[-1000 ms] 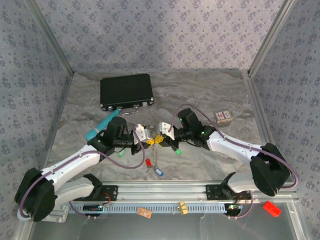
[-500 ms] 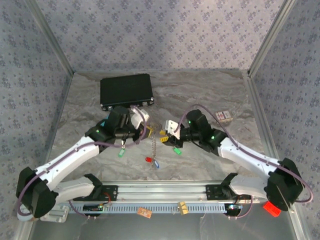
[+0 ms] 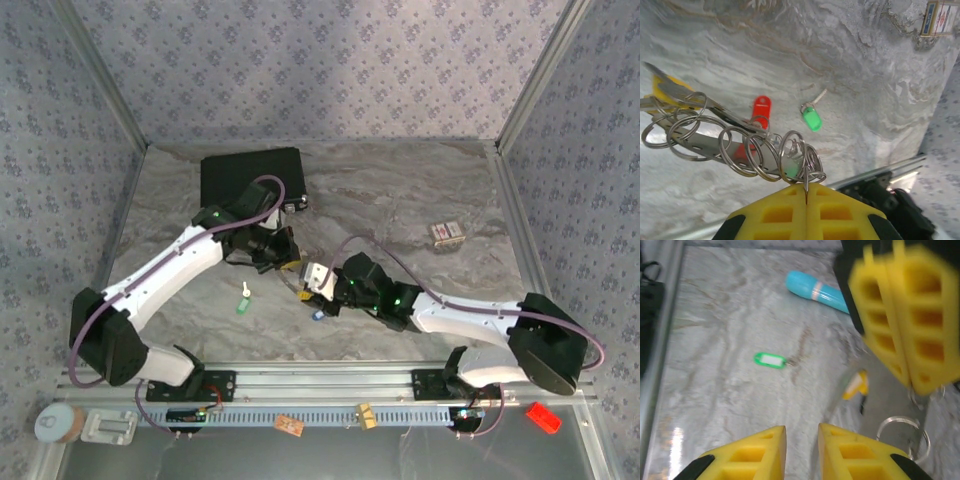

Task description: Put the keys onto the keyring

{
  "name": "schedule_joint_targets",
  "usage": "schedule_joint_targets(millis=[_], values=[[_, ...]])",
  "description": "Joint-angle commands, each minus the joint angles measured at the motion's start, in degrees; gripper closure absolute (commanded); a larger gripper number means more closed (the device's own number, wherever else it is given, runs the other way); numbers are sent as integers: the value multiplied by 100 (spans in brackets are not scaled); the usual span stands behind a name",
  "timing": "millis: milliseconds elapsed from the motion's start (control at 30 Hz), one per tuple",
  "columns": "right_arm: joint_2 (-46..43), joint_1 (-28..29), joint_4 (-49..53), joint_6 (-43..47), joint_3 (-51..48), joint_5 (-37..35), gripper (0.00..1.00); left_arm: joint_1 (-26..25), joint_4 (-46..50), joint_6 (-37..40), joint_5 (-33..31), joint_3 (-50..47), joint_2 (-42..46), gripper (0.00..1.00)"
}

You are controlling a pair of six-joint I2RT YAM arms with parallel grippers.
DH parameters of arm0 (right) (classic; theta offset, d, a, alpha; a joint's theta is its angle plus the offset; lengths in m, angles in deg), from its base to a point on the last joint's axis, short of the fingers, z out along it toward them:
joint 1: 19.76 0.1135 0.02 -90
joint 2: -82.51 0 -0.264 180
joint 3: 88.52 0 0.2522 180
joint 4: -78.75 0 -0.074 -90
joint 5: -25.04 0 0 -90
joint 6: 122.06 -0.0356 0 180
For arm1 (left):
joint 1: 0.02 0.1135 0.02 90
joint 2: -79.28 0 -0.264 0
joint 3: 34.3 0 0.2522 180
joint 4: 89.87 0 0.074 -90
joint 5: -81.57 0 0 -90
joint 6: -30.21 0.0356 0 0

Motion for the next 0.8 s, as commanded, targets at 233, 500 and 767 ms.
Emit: schedule_joint_targets(millis=[233, 500, 767], values=[[-90, -101, -1478, 4, -562, -1211, 72, 15, 433, -1795, 1282, 436, -394, 100], [-138, -153, -1814, 176, -760, -1254, 72, 17, 528, -2120, 1416, 422, -322, 100], [-120, -144, -2062, 237, -759, -1277, 71, -47, 593, -2287, 1433, 375, -272, 100]])
